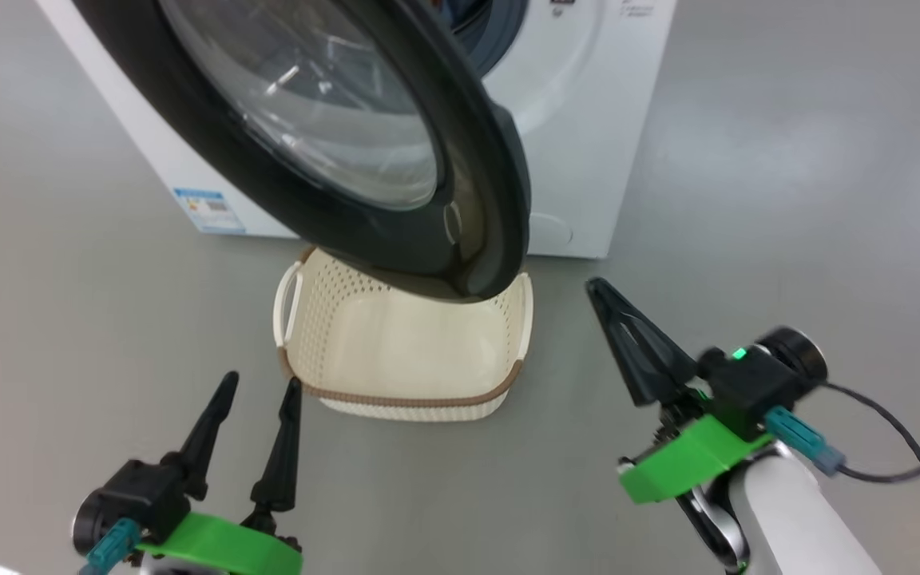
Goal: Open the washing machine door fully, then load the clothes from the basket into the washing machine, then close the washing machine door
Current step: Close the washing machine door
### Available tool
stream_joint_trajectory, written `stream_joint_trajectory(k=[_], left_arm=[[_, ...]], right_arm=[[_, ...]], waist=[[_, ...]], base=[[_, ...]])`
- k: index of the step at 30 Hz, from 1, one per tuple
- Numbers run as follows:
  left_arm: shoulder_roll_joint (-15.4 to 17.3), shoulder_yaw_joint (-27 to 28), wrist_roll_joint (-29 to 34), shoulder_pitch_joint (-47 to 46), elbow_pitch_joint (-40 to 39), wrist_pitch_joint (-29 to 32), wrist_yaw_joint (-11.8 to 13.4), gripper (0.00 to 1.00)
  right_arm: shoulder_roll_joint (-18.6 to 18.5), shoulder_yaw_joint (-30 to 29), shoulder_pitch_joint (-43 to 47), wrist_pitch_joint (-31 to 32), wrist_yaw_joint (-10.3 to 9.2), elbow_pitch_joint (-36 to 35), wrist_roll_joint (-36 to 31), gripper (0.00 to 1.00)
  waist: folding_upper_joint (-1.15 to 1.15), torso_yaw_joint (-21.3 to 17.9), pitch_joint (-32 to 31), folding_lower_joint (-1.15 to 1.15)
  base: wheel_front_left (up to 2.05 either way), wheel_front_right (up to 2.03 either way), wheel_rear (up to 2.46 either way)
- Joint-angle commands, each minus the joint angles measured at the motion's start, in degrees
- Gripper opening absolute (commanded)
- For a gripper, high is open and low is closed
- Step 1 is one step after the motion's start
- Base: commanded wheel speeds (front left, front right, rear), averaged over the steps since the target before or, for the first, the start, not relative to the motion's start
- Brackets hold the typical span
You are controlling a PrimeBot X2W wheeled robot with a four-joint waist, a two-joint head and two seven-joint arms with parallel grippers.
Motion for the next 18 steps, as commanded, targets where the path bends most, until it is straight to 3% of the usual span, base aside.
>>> stream_joint_trajectory(k=[1,10,18], left_arm=[[0.7,1.6,-0.3,-2.2,-0.9,-0.4,-0.2,1.0],[-0.2,0.0,-1.0,-5.7,-0.5,-0.4,-0.2,1.0],[-1.3,-1.0,-1.8,-7.9,0.0,-0.4,-0.2,1.0]], right_arm=[[0.1,2.3,-2.1,-0.7,0.09,-1.1,0.1,0.0],[-3.9,12.6,-11.1,-0.7,0.09,2.5,1.8,0.0],[-6.8,18.0,-17.7,-0.7,0.09,6.2,3.3,0.0]], waist=[[0.0,1.8,2.1,0.0],[0.0,4.9,6.6,0.0],[0.0,7.4,10.3,0.0]], base=[[0.0,0.0,0.0],[0.0,0.0,0.0],[0.0,0.0,0.0]])
